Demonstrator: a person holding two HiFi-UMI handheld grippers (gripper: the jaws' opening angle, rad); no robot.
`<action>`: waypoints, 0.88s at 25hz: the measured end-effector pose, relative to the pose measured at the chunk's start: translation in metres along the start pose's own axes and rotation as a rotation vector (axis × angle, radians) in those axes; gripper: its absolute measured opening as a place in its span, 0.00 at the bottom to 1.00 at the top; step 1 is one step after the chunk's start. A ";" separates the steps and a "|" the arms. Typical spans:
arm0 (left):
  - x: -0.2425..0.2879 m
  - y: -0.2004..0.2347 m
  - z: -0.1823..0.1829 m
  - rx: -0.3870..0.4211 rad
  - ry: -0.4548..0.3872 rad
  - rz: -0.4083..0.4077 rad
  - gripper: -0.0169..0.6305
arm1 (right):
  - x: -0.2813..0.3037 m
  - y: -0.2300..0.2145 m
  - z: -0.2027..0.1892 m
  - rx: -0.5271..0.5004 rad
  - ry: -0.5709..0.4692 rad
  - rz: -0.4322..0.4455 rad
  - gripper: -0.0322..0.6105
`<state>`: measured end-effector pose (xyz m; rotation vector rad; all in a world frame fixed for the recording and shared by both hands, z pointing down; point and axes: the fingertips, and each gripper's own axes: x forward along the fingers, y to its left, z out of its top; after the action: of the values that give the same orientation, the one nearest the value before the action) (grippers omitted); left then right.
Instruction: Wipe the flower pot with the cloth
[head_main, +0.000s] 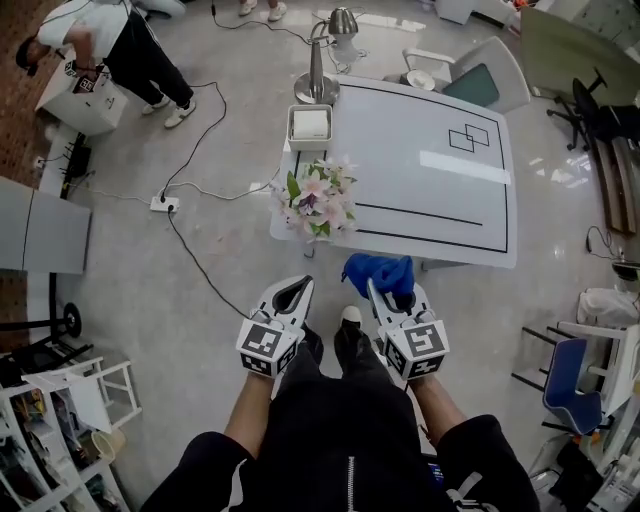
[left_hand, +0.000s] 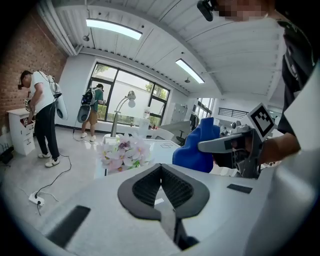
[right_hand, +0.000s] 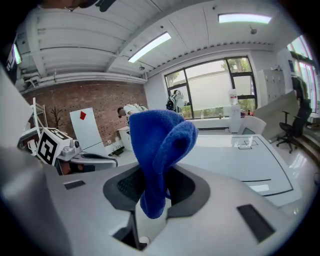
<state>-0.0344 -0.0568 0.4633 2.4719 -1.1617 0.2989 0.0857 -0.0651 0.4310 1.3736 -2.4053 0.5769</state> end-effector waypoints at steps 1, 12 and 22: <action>0.001 -0.005 0.004 0.006 -0.002 -0.004 0.04 | -0.006 -0.005 0.003 -0.003 -0.004 -0.004 0.21; 0.003 -0.011 0.032 0.046 -0.040 0.014 0.04 | -0.020 -0.011 0.009 -0.023 0.004 0.034 0.21; -0.006 0.004 0.030 0.029 -0.044 0.063 0.04 | -0.009 0.003 0.009 -0.028 0.007 0.074 0.21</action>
<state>-0.0408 -0.0684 0.4348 2.4815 -1.2638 0.2824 0.0870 -0.0621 0.4186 1.2734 -2.4582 0.5638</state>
